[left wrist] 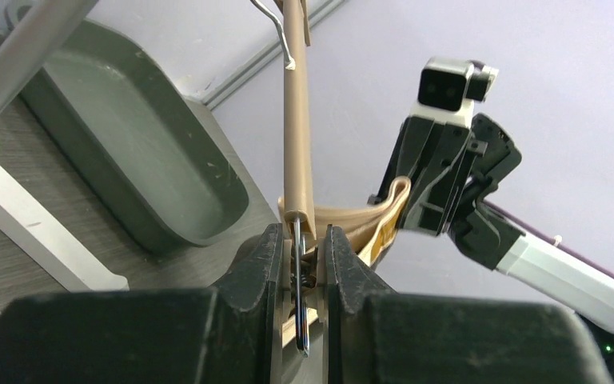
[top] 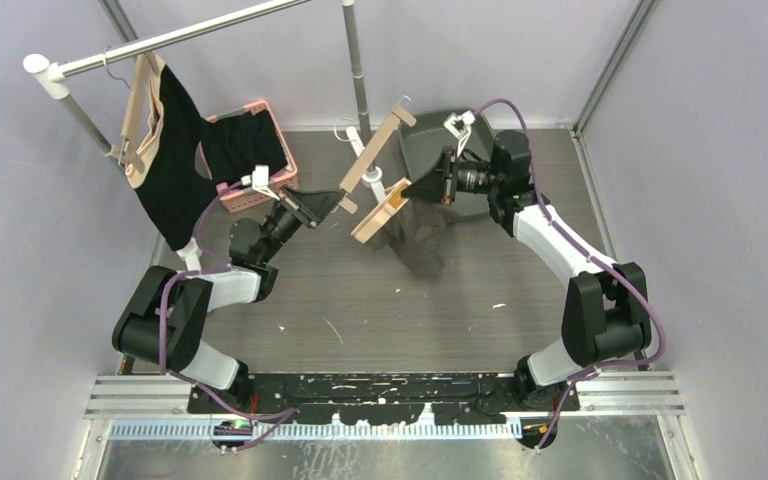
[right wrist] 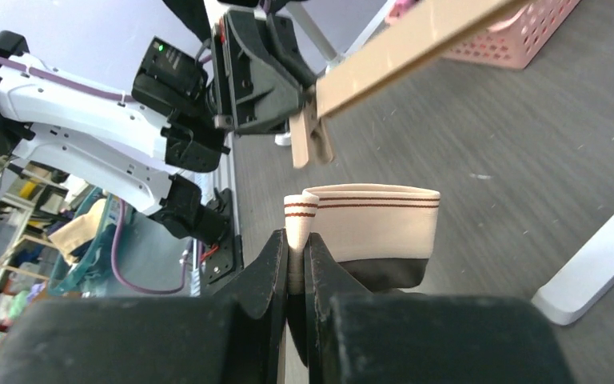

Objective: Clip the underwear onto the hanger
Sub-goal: Place the underwear at the center of the board.

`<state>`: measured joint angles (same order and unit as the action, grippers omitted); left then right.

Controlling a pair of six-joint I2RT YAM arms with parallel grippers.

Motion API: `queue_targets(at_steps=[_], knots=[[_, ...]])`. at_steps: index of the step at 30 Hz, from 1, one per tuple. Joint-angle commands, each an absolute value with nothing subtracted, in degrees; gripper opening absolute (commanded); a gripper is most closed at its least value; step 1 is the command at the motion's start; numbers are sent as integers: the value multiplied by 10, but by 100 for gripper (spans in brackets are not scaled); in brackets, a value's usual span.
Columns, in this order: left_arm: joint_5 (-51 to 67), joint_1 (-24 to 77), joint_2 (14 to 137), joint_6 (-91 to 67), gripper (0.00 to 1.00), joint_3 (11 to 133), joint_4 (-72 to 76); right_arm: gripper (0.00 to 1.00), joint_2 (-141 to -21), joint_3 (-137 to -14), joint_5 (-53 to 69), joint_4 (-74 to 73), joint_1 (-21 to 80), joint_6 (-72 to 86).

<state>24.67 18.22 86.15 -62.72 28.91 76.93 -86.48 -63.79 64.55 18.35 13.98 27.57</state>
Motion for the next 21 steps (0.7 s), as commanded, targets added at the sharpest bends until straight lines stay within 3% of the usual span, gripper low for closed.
queue_targets(at_steps=[1, 11, 21], knots=[[213, 175, 841, -634, 0, 297, 810, 1, -849, -604, 668, 197, 160, 284], [196, 168, 770, -603, 0, 287, 725, 1, -855, -578, 628, 74, 204, 206], [186, 168, 703, -581, 0, 270, 661, 6, -896, -573, 348, -57, 205, 225]])
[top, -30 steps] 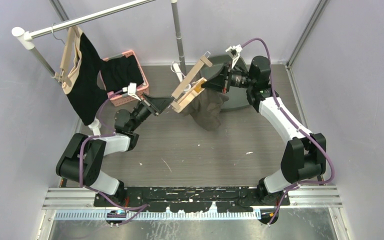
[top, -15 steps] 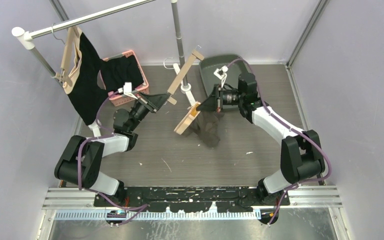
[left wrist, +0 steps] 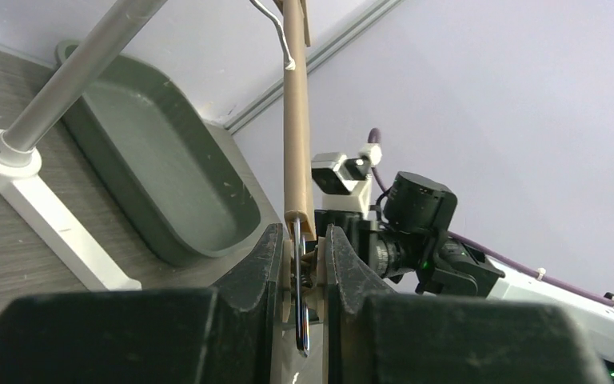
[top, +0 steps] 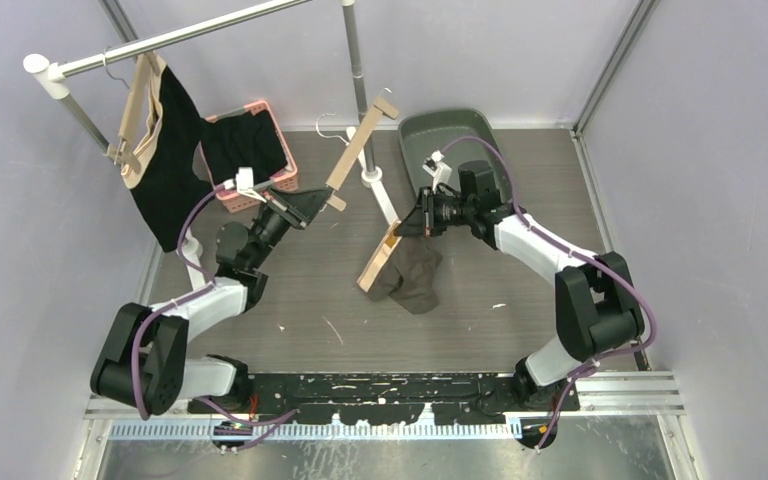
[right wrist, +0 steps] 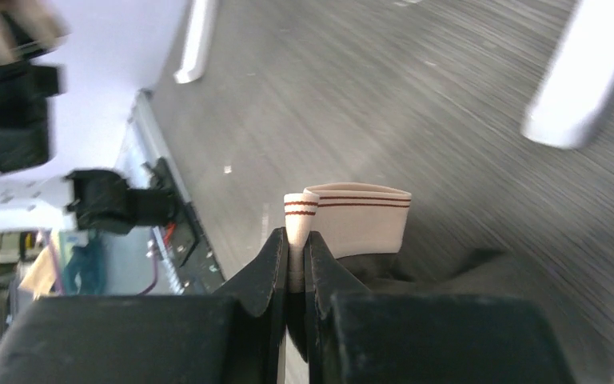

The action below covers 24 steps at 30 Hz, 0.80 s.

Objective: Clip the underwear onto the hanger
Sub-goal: Place the underwear at the center of the board.

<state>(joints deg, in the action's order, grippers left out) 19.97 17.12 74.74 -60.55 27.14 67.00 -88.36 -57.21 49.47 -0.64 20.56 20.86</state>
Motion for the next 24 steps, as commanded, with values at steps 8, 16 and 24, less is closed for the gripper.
queue_targets(at_steps=[8, 16, 24], knots=[[184, 168, 668, -560, 0, 270, 611, 26, -897, -543, 147, -102, 205, 277], [183, 168, 660, -553, 0, 271, 594, 61, -791, -545, 4, -109, 241, 182], [180, 168, 658, -553, 0, 273, 582, 65, -819, -588, 112, -127, 299, 93]])
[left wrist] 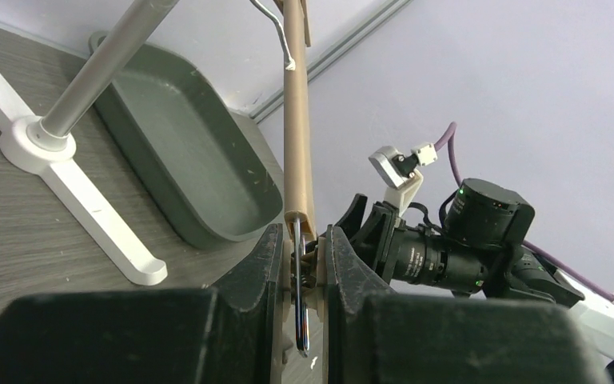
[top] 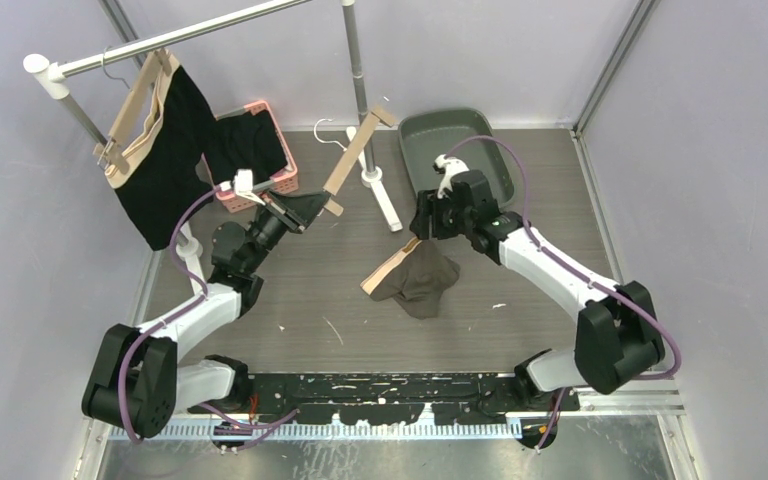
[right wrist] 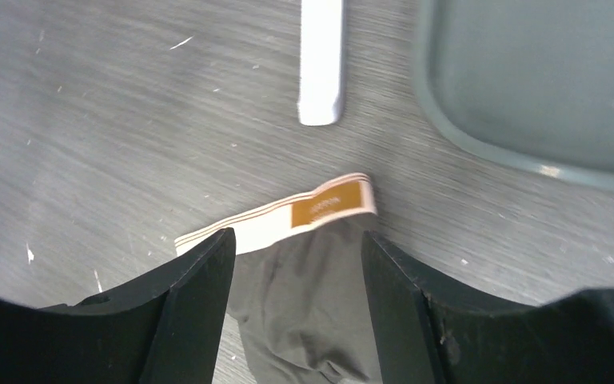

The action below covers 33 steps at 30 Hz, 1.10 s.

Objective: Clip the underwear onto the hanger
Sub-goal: Place the underwear at the center of the board, then pick up the underwear from the center of the board.

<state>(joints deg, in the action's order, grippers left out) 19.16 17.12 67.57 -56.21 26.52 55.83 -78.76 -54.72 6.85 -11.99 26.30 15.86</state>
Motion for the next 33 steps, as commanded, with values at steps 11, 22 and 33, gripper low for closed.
queue_targets(at_steps=[11, 22, 33], knots=[[168, 167, 636, -544, 0, 267, 548, 68, -877, -565, 102, -82, 390, 12], [158, 165, 623, -541, 0, 252, 540, 70, -931, -575, 115, -95, 404, -42], [156, 161, 622, -541, 0, 242, 541, 67, -997, -569, 71, -83, 417, -35]])
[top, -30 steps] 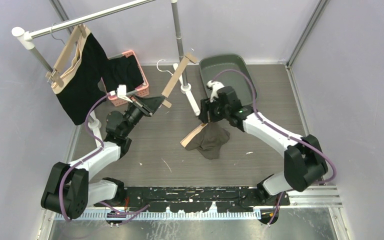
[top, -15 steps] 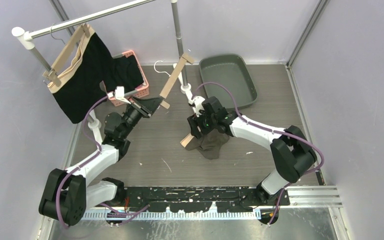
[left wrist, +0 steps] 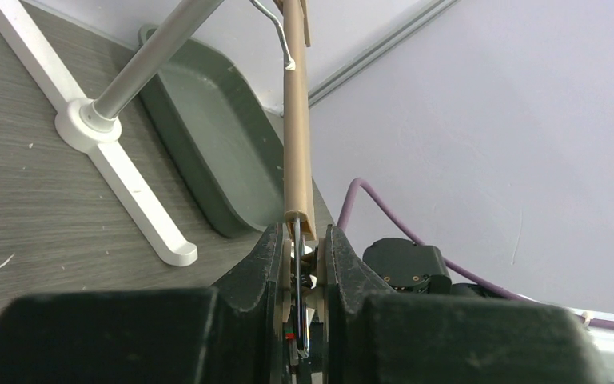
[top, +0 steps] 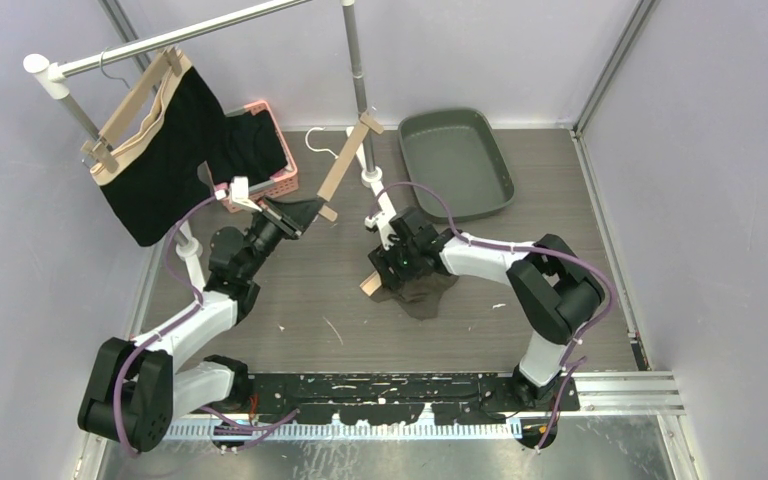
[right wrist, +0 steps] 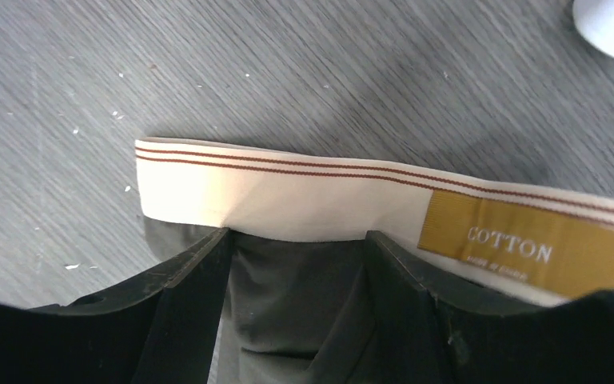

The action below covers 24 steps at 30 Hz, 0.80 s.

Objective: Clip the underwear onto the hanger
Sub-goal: Pick up the underwear from the center of the board.

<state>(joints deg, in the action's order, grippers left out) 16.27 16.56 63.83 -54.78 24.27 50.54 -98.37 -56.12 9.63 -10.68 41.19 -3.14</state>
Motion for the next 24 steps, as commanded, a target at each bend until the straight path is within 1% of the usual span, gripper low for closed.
queue_targets(at_steps=[1, 3, 7, 9, 12, 14, 18, 20, 24], knots=[[156, 161, 622, -542, 0, 241, 541, 65, -1001, -567, 69, -81, 416, -33], [156, 159, 622, -542, 0, 240, 541, 55, -1009, -562, 64, -76, 417, -26], [156, 157, 624, -542, 0, 239, 540, 27, -1018, -557, 61, -75, 417, -18], [157, 158, 625, -542, 0, 238, 540, 16, -1014, -553, 58, -72, 417, -13], [160, 157, 628, -541, 0, 238, 541, 13, -981, -528, 53, -44, 417, -8], [165, 157, 634, -542, 0, 238, 548, 12, -935, -502, 57, -10, 417, -11], [183, 157, 664, -556, 0, 228, 626, 7, -858, -456, 116, 67, 414, -19], [192, 157, 684, -569, 0, 226, 667, 2, -835, -449, 143, 90, 407, -16], [206, 157, 722, -595, 0, 234, 732, 1, -817, -460, 207, 108, 389, -1]])
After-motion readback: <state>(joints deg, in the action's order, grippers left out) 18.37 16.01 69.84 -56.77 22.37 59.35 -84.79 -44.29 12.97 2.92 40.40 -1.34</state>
